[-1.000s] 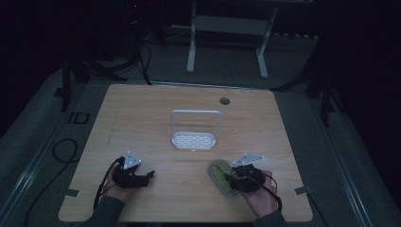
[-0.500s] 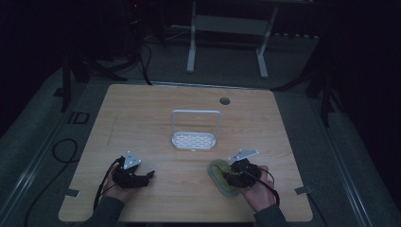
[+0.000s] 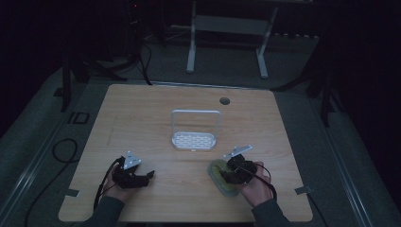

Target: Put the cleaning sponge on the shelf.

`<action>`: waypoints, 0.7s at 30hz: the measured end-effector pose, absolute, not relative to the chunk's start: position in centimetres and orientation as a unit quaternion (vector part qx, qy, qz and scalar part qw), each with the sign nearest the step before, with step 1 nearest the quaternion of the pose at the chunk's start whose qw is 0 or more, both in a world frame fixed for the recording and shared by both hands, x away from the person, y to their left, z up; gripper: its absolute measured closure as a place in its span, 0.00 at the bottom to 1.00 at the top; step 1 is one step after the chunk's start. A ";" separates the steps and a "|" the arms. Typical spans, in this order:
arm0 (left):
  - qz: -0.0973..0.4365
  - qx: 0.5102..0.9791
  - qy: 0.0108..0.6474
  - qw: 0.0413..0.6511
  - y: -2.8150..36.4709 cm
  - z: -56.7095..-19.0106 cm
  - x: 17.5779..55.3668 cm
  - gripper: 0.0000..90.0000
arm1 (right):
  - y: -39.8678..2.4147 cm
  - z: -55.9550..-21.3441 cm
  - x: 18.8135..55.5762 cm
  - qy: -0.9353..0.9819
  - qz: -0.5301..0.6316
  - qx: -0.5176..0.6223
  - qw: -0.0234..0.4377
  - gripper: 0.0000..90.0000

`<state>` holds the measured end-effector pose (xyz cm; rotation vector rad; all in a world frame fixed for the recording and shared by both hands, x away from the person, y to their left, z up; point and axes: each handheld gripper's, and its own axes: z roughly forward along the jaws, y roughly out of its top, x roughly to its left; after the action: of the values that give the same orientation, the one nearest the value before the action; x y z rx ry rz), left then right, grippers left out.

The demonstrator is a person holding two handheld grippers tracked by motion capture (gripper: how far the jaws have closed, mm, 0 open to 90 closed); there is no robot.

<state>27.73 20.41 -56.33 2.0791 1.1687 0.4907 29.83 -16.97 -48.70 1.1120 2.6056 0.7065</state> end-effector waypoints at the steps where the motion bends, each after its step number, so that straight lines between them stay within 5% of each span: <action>1: 0.189 0.801 0.450 0.346 20.4 -56.3 27.7 0.25 | -17.0 -48.7 29.9 0.887 0.239 0.379 0.110 0.67; 21: 0.189 0.800 0.451 0.347 20.4 -56.3 27.7 0.25 | -17.0 -48.3 31.0 0.912 0.191 0.352 0.094 0.77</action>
<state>27.73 20.40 -56.34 2.0759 1.1699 0.4904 31.03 -17.01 -48.31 1.0438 2.7045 0.5657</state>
